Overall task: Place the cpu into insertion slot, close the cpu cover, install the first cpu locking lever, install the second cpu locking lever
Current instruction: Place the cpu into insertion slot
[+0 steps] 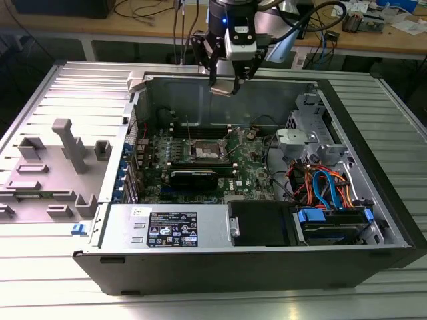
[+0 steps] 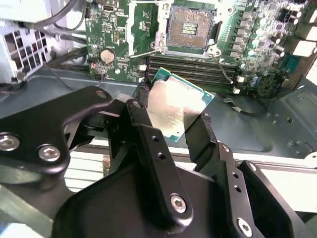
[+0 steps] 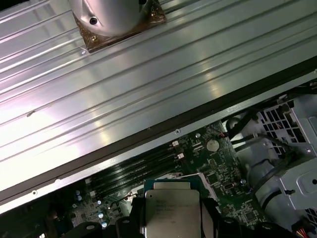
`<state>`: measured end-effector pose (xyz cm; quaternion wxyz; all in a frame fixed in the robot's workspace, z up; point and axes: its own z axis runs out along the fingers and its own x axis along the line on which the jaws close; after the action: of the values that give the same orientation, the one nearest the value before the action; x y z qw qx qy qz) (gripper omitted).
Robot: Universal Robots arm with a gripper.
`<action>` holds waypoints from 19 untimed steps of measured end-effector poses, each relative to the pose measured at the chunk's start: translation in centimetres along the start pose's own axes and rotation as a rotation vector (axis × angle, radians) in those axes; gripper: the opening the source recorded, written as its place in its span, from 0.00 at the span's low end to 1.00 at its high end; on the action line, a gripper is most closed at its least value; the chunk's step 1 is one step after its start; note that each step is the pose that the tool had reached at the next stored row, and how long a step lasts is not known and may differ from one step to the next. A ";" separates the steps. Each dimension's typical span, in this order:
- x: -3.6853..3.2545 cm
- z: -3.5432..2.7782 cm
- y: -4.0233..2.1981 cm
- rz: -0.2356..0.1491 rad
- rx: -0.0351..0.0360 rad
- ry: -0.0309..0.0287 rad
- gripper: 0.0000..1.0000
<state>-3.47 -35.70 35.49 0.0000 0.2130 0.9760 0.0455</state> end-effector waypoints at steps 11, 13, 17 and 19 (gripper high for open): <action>0.17 0.45 -0.13 0.103 -0.0017 -0.0089 0.54; 0.18 0.46 -0.13 0.104 -0.0017 -0.0090 0.54; 0.18 0.64 -0.15 0.162 -0.0028 -0.0139 0.54; 0.17 0.79 -0.16 0.196 -0.0035 -0.0168 0.54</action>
<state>-3.68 -35.70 34.70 0.0041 0.3077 0.9504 0.0452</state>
